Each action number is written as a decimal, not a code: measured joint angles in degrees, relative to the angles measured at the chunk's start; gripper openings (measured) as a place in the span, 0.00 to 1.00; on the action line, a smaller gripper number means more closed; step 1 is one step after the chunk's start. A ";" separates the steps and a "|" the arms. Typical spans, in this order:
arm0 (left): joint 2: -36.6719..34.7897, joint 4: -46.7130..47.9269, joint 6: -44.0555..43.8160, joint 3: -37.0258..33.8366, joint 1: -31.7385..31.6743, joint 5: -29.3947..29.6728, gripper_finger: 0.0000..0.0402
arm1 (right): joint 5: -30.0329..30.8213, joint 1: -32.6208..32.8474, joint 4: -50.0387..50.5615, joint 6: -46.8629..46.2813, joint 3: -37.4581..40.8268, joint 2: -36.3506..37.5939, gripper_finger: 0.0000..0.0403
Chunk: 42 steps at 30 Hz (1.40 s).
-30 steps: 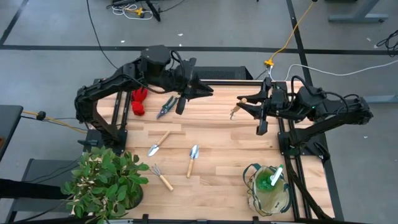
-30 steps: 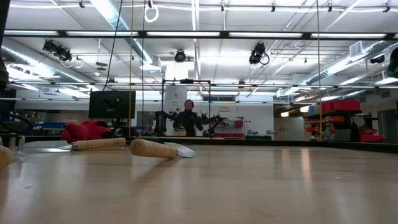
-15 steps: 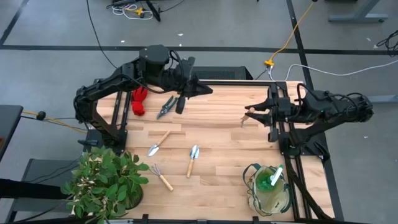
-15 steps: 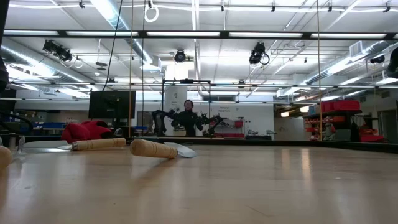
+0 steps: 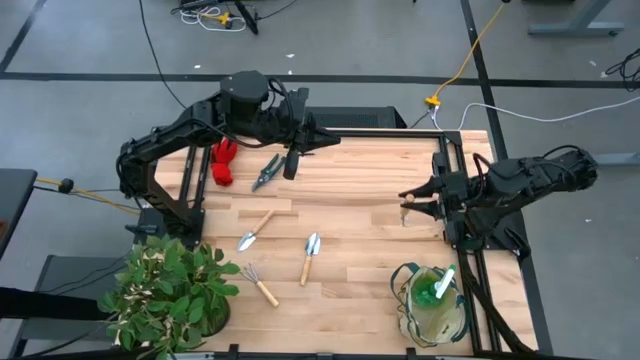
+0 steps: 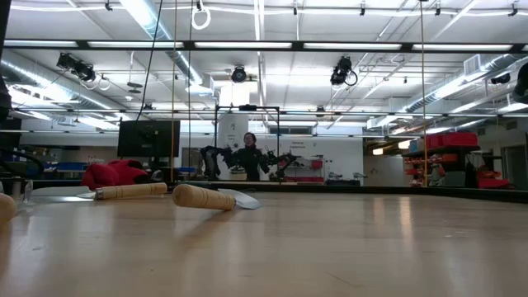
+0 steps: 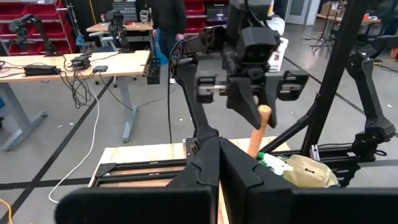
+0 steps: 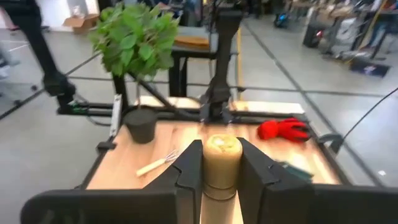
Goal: Pick & Place Garden tools in Gardening bag
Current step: Put the top brown hand rake into the white gardening bag
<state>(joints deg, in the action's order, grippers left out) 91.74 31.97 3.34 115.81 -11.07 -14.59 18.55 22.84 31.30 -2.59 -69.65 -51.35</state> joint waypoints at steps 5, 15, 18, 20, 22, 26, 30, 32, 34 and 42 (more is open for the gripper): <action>0.00 0.02 -0.20 0.00 0.00 0.02 0.01 | 0.48 2.99 2.78 -2.24 0.00 0.00 0.15; 0.00 0.02 -1.21 0.00 0.00 0.00 0.01 | 0.43 10.10 3.46 -4.50 0.00 -0.02 0.15; 0.00 0.02 -1.24 0.00 0.00 0.00 0.01 | 0.21 12.59 2.76 -4.63 0.01 -0.02 0.15; 0.00 0.02 -1.24 0.00 0.00 0.00 0.02 | -0.67 14.11 2.23 -5.17 0.00 -0.02 0.15; 0.00 0.02 -1.24 0.00 0.00 0.00 0.03 | -1.98 15.49 1.81 -5.93 0.00 -0.02 0.15; 0.00 0.02 -1.24 0.00 0.00 0.00 0.02 | -4.08 18.23 0.71 -6.19 0.00 -0.02 0.15; 0.00 0.00 -1.24 0.00 0.00 0.00 0.01 | -4.90 20.49 0.55 -6.04 0.02 -0.02 0.15; 0.00 -0.03 -1.24 0.00 0.04 0.00 0.02 | -6.75 21.50 0.56 -5.30 0.00 -0.02 0.15; 0.00 -0.20 -1.26 0.00 0.04 0.00 0.03 | -9.37 22.47 0.54 -4.39 0.00 -0.13 0.15; 0.00 -0.85 -1.26 0.00 0.04 0.00 0.01 | -13.33 26.34 0.54 -0.03 0.00 -1.96 0.15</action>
<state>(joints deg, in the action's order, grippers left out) 91.74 31.11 2.09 115.81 -11.03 -14.59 5.21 49.18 31.84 -2.62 -69.65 -53.31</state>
